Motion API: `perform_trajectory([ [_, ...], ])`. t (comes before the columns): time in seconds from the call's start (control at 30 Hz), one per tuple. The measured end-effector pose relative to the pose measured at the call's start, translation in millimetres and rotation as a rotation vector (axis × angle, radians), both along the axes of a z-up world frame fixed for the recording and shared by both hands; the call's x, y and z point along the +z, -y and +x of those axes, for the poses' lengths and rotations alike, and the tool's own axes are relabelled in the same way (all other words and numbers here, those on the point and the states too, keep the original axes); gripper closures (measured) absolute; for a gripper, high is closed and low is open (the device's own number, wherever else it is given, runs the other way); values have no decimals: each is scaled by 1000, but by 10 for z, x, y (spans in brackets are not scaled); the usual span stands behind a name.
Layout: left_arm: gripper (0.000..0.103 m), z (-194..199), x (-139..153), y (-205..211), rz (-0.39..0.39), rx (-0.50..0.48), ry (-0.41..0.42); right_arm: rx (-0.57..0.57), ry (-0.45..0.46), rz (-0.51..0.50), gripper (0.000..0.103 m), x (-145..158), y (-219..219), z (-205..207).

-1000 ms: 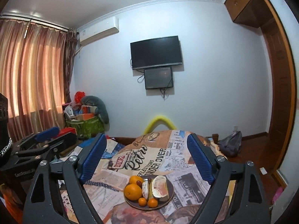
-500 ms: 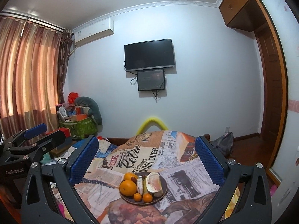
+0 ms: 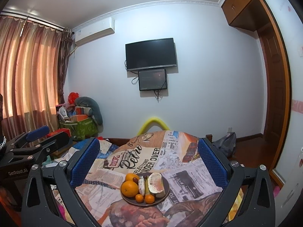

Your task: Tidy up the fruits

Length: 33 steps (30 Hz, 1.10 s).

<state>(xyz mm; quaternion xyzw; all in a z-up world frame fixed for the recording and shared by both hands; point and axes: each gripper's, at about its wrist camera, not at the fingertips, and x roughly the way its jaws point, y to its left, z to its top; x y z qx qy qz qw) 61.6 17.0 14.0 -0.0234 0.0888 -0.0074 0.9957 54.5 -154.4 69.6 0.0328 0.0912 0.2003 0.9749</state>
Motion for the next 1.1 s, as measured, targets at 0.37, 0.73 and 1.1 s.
perform_trajectory([
  [0.37,0,16,2,-11,2,-3,-6,-1,2,-3,0,7,8,-9],
  [0.73,0,20,11,-5,2,-10,-8,0,4,-4,0,11,13,-5],
  [1.1,0,43,7,21,23,-31,-14,-3,5,-7,0,19,11,-2],
])
